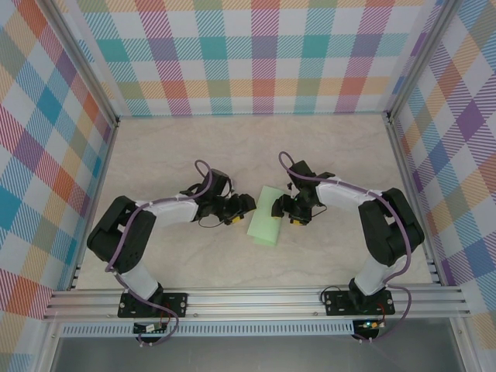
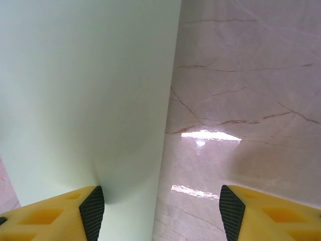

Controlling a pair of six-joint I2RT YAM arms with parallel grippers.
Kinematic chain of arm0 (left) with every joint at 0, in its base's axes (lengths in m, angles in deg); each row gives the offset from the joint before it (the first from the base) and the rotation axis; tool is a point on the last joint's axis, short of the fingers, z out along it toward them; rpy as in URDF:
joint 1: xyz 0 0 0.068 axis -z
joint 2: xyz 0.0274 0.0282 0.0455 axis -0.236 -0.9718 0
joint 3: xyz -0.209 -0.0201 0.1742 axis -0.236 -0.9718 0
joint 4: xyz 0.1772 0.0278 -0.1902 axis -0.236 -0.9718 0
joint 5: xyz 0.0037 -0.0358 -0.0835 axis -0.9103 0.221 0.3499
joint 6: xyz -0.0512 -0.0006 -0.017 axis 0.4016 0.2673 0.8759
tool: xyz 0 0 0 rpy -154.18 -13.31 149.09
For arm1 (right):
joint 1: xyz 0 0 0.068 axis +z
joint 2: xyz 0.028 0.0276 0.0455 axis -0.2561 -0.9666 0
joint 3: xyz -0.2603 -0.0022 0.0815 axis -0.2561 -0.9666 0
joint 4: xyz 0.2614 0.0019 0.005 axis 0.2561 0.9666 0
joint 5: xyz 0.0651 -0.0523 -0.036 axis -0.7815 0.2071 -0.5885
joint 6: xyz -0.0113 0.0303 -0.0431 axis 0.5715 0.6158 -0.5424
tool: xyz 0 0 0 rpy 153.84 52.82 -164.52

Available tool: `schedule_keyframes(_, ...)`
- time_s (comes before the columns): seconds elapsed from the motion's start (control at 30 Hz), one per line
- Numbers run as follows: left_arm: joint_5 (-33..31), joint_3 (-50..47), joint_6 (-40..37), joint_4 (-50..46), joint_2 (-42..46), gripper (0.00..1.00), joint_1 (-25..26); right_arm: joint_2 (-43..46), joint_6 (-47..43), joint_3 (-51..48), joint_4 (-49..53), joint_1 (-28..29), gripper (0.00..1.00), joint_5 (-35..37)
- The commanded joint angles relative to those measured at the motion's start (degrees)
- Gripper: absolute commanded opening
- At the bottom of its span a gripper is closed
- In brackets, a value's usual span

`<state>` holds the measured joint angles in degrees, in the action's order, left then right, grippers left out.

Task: Fold a paper plane with a square sheet of paper (pick it up from the middle)
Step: Fold the square sheet of paper in half at the center of the table.

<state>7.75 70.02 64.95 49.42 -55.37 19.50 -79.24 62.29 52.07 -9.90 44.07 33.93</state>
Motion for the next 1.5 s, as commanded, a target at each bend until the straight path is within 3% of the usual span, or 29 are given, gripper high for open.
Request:
schedule_keyframes(0.0, 2.5, 1.8, 1.0, 3.4, -2.2, 0.65, 1.4, 1.7, -0.7, -0.1, 1.7, -0.2, 0.65, -0.4)
schedule_keyframes(0.13, 5.0, 1.8, 2.4, 7.3, -4.3, 0.61, 1.7, 2.0, -0.7, -0.6, 1.3, -0.2, 0.66, -0.7)
schedule_keyframes(0.47, 5.8, 0.9, 1.7, 9.1, -3.4, 0.28, 1.8, 3.4, 0.9, -1.3, -0.1, -0.7, 0.67, -2.7)
schedule_keyframes(0.83, 5.9, 0.2, 1.4, 10.2, -3.1, 0.04, 2.1, 7.6, 7.4, -5.6, -8.7, -2.1, 0.72, -9.4)
schedule_keyframes(1.17, 6.3, -0.5, 1.3, 10.7, -2.7, 0.07, 2.4, 3.0, 7.9, -5.2, -9.4, -2.1, 0.68, -8.7)
schedule_keyframes(1.3, 5.5, -0.4, 0.1, 8.7, -1.6, 0.19, 2.4, 2.8, 5.5, -5.0, -5.4, -2.1, 0.63, -4.2)
schedule_keyframes(1.47, 0.2, 0.3, -2.7, 1.6, 1.6, 0.32, 2.4, 2.6, 3.8, -4.7, -2.6, -2.1, 0.63, -1.2)
